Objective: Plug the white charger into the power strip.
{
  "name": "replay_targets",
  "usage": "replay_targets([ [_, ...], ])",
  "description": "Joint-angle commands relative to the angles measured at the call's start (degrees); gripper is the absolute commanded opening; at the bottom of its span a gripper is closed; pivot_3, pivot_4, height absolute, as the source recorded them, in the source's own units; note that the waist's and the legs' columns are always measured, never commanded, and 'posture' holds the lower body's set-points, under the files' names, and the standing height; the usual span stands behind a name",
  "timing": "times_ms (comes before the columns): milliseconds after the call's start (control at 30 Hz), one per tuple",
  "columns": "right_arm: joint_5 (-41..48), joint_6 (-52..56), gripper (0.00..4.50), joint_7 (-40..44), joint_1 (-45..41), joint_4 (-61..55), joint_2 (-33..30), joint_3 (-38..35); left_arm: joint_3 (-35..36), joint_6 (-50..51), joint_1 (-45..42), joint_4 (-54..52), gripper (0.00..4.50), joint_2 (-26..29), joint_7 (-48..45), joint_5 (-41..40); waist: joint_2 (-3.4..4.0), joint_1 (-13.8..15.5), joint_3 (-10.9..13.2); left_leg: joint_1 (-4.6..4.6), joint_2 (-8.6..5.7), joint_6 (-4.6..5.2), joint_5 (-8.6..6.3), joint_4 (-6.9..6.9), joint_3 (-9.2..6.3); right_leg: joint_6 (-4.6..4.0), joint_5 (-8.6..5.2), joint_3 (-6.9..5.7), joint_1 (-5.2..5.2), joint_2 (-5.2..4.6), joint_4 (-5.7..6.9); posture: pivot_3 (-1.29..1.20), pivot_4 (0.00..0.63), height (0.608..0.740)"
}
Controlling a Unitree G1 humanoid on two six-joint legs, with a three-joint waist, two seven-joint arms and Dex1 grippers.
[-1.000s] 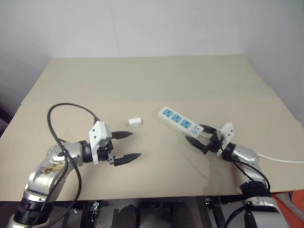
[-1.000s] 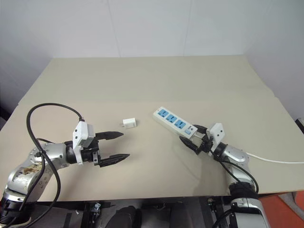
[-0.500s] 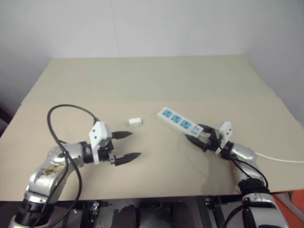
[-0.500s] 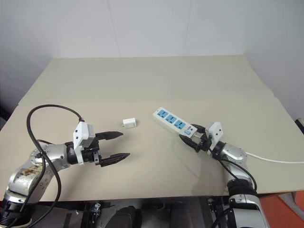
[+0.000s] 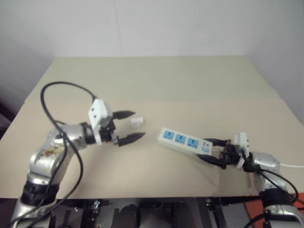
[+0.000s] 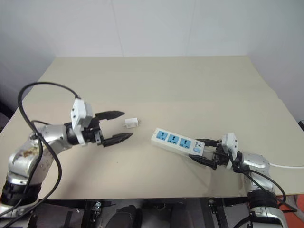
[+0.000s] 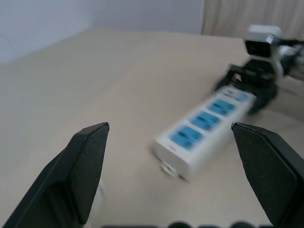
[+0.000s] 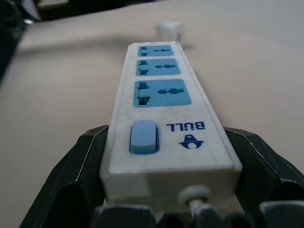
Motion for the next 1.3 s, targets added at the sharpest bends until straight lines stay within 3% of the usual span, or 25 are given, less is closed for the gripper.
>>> replay_targets([
  [33,0.8,0.8,3.41,2.2,-3.0,-2.8,3.7,3.5,-4.1,0.9,-8.4,0.0,4.5,0.2,4.4,6.1,-0.01,-0.3,0.0,0.02,0.0,-0.02,0.01,0.0,0.0,0.0,0.0,0.01,0.01,0.01,0.0,0.0,0.15,0.74],
  [133,-1.1,0.4,3.41,2.5,-6.3,-1.2,7.3,6.6,-11.4,1.6,-16.5,6.2,4.5,2.8,1.0,12.6,-0.01,-0.7,0.0,0.02,-0.04,-0.06,0.03,-0.02,0.02,0.01,0.01,0.04,-0.01,0.01,0.01,0.0,0.15,0.74],
  [200,-2.9,0.2,3.41,2.4,-8.3,0.1,9.2,9.1,-17.8,5.0,-24.1,13.2,4.5,4.5,-6.1,14.7,-0.01,-0.8,0.0,-0.01,-0.07,-0.08,0.04,-0.02,0.02,0.02,0.01,0.04,-0.04,0.01,0.02,0.0,0.15,0.74],
  [367,-6.7,0.1,3.41,1.6,-11.6,3.6,12.9,12.9,-30.2,10.5,-39.5,30.5,4.5,2.0,-16.2,21.4,-0.04,-1.2,0.0,-0.11,-0.1,-0.08,0.05,0.02,-0.08,0.08,-0.03,-0.1,-0.09,0.03,0.09,0.0,0.15,0.74],
  [667,-8.5,-2.2,3.41,0.6,-12.5,6.2,14.5,13.1,-47.0,-5.7,-52.9,60.1,4.5,-6.8,-26.7,41.9,-0.06,-2.0,0.1,-0.22,-0.11,-0.38,0.23,0.01,-0.09,0.16,-0.08,-0.1,-0.14,0.05,0.13,0.0,0.15,0.74],
  [933,-9.3,-2.5,3.41,-1.1,-10.4,4.9,14.6,13.5,-43.7,-13.1,-59.1,81.7,4.5,-16.9,-28.4,46.8,-0.09,-2.3,0.1,-0.23,-0.11,0.01,0.0,0.06,-0.11,0.21,-0.11,-0.11,-0.13,0.05,0.15,0.0,0.15,0.74],
  [1300,-11.1,-4.3,3.41,-4.6,-9.6,5.5,16.3,14.4,-40.3,-15.3,-58.8,90.8,4.5,-21.8,-30.9,51.1,-0.1,-2.7,0.1,-0.21,-0.11,0.03,-0.01,0.13,-0.11,0.22,-0.11,-0.1,-0.12,0.05,0.27,0.0,0.15,0.74],
])
